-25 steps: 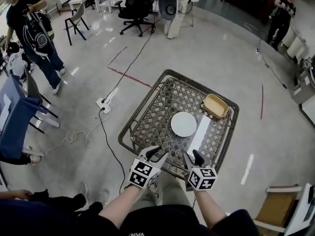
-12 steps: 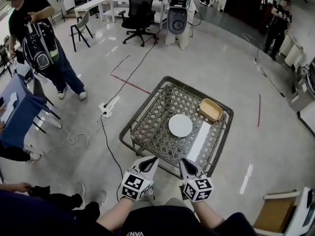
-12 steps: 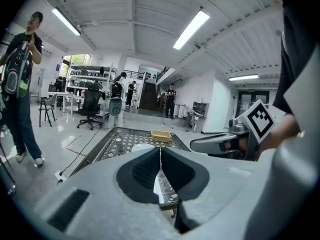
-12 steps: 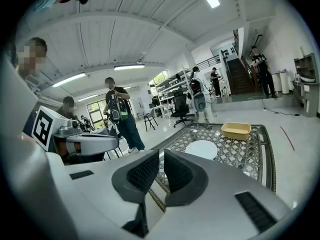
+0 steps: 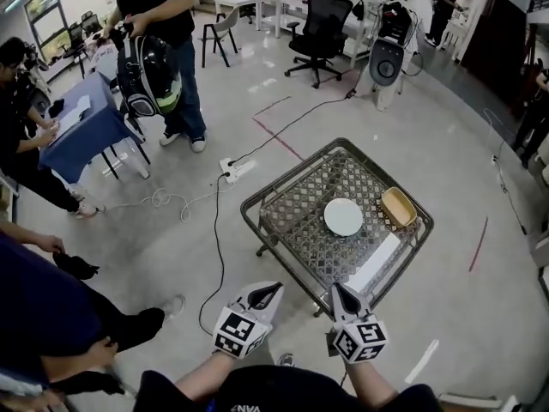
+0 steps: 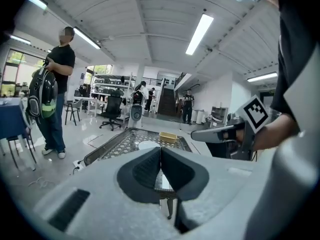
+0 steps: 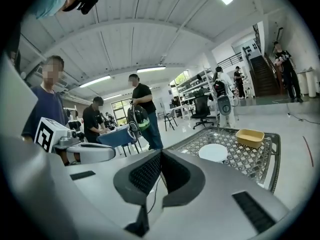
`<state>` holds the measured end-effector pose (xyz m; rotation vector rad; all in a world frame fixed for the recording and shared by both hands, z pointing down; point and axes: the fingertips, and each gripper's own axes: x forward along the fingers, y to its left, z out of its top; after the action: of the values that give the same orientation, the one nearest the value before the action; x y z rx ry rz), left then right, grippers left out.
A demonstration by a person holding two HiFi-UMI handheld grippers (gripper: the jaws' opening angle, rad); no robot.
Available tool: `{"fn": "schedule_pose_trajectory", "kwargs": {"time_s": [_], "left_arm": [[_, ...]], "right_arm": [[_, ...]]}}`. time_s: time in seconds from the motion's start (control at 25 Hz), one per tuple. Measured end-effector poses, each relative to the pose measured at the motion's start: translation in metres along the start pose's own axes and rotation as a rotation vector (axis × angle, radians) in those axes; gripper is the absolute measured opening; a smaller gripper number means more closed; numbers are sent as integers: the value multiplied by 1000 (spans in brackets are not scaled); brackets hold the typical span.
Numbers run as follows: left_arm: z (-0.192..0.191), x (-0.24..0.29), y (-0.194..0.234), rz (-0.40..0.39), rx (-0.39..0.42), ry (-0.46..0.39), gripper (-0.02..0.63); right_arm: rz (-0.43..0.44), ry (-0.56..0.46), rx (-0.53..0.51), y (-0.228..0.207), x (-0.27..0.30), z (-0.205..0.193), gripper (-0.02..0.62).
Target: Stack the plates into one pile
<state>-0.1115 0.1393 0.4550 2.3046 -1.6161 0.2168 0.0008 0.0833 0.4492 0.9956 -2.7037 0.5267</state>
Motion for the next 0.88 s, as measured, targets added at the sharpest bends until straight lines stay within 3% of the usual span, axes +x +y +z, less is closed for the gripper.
{"fn": "schedule_pose_trajectory", "kwargs": {"time_s": [0.44, 0.88], "left_arm": [[-16, -63, -71, 131, -18, -71, 20], [-20, -80, -102, 119, 16, -89, 20]], "right_arm": [[79, 9, -54, 12, -80, -25, 2], [61, -61, -61, 17, -121, -21, 2]]}}
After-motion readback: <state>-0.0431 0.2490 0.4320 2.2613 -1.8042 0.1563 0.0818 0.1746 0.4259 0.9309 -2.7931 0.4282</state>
